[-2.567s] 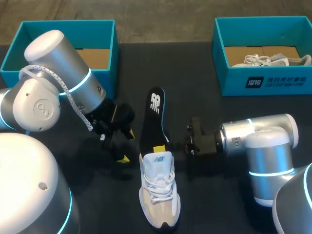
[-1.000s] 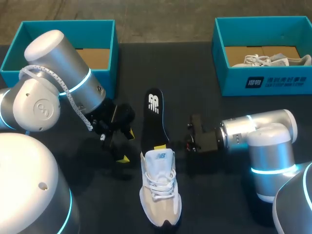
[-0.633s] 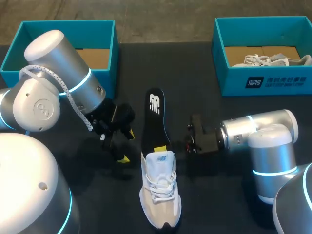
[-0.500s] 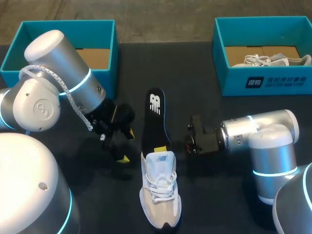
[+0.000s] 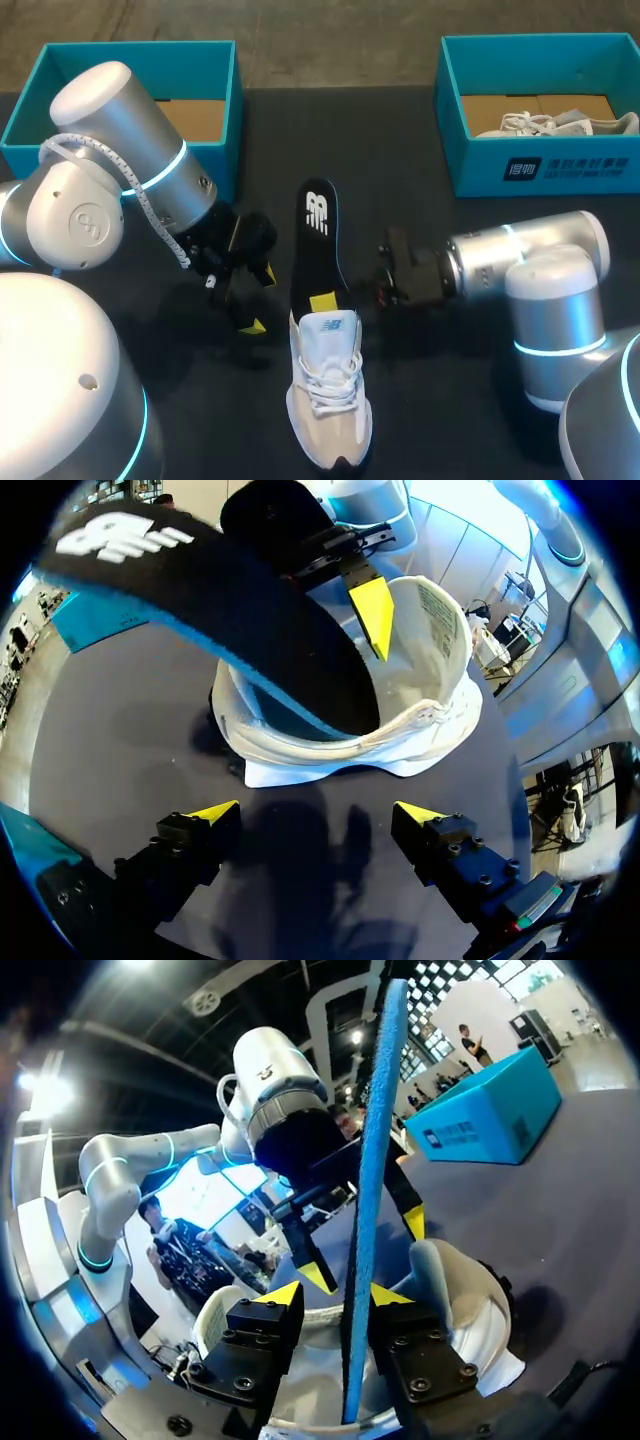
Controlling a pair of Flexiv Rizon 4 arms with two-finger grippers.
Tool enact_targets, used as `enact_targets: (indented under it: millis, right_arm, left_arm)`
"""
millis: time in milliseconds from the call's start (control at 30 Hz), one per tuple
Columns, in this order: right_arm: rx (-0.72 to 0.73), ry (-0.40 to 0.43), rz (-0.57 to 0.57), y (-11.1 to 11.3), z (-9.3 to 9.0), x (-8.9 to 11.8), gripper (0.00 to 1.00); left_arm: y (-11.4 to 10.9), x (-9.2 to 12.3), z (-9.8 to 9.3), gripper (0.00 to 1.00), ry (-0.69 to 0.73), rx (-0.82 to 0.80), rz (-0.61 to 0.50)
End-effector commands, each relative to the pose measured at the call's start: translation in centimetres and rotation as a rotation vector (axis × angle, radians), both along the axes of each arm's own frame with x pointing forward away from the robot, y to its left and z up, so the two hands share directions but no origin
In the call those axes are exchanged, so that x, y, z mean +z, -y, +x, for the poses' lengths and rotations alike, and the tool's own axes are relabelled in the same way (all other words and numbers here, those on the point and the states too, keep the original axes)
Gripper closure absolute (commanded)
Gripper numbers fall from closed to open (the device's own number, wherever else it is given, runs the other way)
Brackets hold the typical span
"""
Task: Take the shoe out of the shoebox, open the shoe tongue, remove and reinsert the insole, then place the shoe into the shoebox
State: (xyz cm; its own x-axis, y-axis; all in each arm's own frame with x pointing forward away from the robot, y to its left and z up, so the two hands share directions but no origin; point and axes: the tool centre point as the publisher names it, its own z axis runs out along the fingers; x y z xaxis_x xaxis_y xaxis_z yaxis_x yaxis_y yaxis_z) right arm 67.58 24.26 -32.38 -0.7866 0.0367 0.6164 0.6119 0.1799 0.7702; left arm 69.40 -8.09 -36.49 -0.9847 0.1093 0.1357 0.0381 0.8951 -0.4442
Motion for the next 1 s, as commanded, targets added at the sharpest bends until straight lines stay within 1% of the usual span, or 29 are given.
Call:
enact_targets:
  millis: [33, 167, 333, 433, 467, 533, 567, 600, 833, 1000]
  right_arm:
    - [0.01, 0.008, -0.015, -0.6, 0.2, 0.6, 0.62]
    - [0.015, 0.013, -0.021, -1.0, 0.6, 0.7, 0.63]
    - [0.006, 0.015, -0.007, -1.0, 1.2, 0.6, 0.63]
    - [-0.002, 0.016, 0.002, -0.9, 1.3, 0.7, 0.67]
    - [-0.006, 0.017, 0.004, -0.9, 1.4, 0.7, 0.69]
    - [-0.017, 0.016, 0.009, -0.7, 1.5, 0.8, 0.81]
    - [-0.019, 0.016, 0.01, -0.7, 1.6, 0.8, 0.96]
    - [-0.021, 0.014, 0.011, -0.7, 1.6, 0.8, 1.0]
    - [-0.022, 0.002, 0.007, -0.8, 1.7, 0.6, 1.0]
    - [-0.025, -0.031, -0.001, -0.8, 1.6, 0.1, 1.0]
  left_arm:
    - [-0.1, 0.0, -0.1, 0.0, 0.001, 0.0, -0.001]
    - [-0.1, 0.0, -0.1, 0.0, 0.001, 0.0, -0.001]
    - [-0.1, 0.0, -0.1, 0.0, 0.001, 0.0, -0.001]
    - [-0.1, 0.0, -0.1, 0.0, 0.001, 0.0, -0.001]
    - [-0.1, 0.0, -0.1, 0.0, 0.001, 0.0, -0.001]
    - [-0.1, 0.0, -0.1, 0.0, 0.001, 0.0, -0.001]
    - [-0.1, 0.0, -0.1, 0.0, 0.001, 0.0, -0.001]
    - [-0.1, 0.0, -0.1, 0.0, 0.001, 0.0, -0.001]
    - [-0.1, 0.0, -0.1, 0.0, 0.001, 0.0, -0.001]
    - [-0.1, 0.0, -0.1, 0.0, 0.001, 0.0, -0.001]
